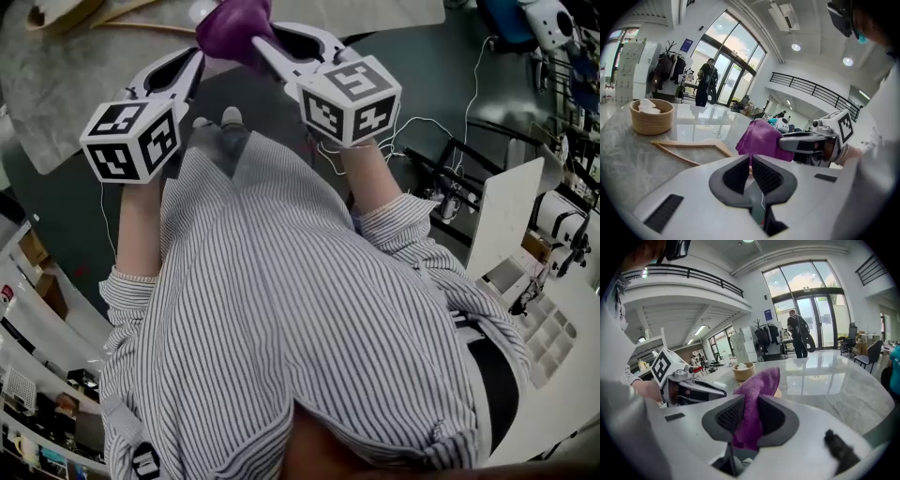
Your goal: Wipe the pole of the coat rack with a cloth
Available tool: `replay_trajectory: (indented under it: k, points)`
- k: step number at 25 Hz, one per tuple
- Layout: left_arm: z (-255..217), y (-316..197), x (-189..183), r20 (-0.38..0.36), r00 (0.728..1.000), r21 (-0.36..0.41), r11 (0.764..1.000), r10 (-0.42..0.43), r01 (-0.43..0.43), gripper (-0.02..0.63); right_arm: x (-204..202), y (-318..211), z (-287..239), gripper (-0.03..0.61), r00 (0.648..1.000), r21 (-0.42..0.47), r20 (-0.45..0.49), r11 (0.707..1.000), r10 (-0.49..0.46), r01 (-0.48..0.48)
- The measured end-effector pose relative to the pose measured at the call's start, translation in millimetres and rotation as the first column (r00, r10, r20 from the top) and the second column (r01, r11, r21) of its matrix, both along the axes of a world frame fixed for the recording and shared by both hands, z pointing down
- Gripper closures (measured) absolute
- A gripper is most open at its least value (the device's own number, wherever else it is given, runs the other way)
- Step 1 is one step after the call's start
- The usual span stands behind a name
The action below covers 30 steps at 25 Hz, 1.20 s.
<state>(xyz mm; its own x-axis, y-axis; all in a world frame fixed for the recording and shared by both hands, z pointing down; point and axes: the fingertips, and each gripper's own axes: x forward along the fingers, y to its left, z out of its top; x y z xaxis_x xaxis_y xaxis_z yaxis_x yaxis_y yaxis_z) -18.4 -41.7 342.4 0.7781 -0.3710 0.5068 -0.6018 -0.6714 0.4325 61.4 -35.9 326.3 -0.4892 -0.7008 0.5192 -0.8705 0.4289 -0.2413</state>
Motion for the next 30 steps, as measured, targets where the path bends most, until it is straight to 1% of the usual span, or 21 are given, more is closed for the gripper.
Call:
replay_trajectory:
  k: [4, 6, 10, 13, 18, 22, 27, 30]
  points:
    - [-26.4, -2.4, -10.5, -0.043, 0.999, 0.027, 1.000, 0.000, 0.001, 0.586, -6.6, -4.4, -25.5, 0.488, 0.998, 0.043, 0.055, 0.999, 0.027, -0.030]
    - [-35.7, -1.6, -14.5, -0.048, 0.999, 0.049, 0.999, 0.010, -0.008, 0.586, -12.2, -5.7, -35.2, 0.489, 0.997, 0.071, 0.076, 0.997, 0.024, -0.030]
    - [-40.8, 2.3, -26.1, -0.041, 0.999, 0.066, 0.997, 0.031, -0.029, 0.586, -32.7, -4.8, -45.7, 0.488, 0.995, 0.101, 0.096, 0.995, -0.010, 0.001]
    - [-43.0, 4.4, -33.6, -0.040, 0.999, 0.070, 0.997, 0.038, -0.035, 0.586, -44.6, -2.4, -50.9, 0.488, 0.993, 0.105, 0.109, 0.994, -0.035, 0.024]
    - [-50.9, 10.9, -36.3, -0.059, 0.997, 0.087, 0.995, 0.047, -0.041, 0.586, -47.5, 2.4, -57.0, 0.488, 0.987, 0.110, 0.148, 0.993, -0.060, 0.043]
    - [-49.7, 16.2, -33.0, -0.077, 0.995, 0.083, 0.995, 0.060, -0.053, 0.586, -47.9, 6.4, -58.9, 0.489, 0.989, 0.114, 0.115, 0.991, -0.088, 0.075]
    - [-46.7, 13.5, -30.4, -0.098, 0.994, 0.069, 0.996, 0.057, -0.050, 0.586, -57.0, 5.6, -65.8, 0.488, 0.985, 0.130, 0.038, 0.978, -0.170, 0.164]
    - [-45.0, 11.5, -26.1, -0.107, 0.993, 0.063, 0.997, 0.059, -0.052, 0.586, -54.3, 4.3, -66.5, 0.489, 0.984, 0.135, 0.003, 0.975, -0.180, 0.178]
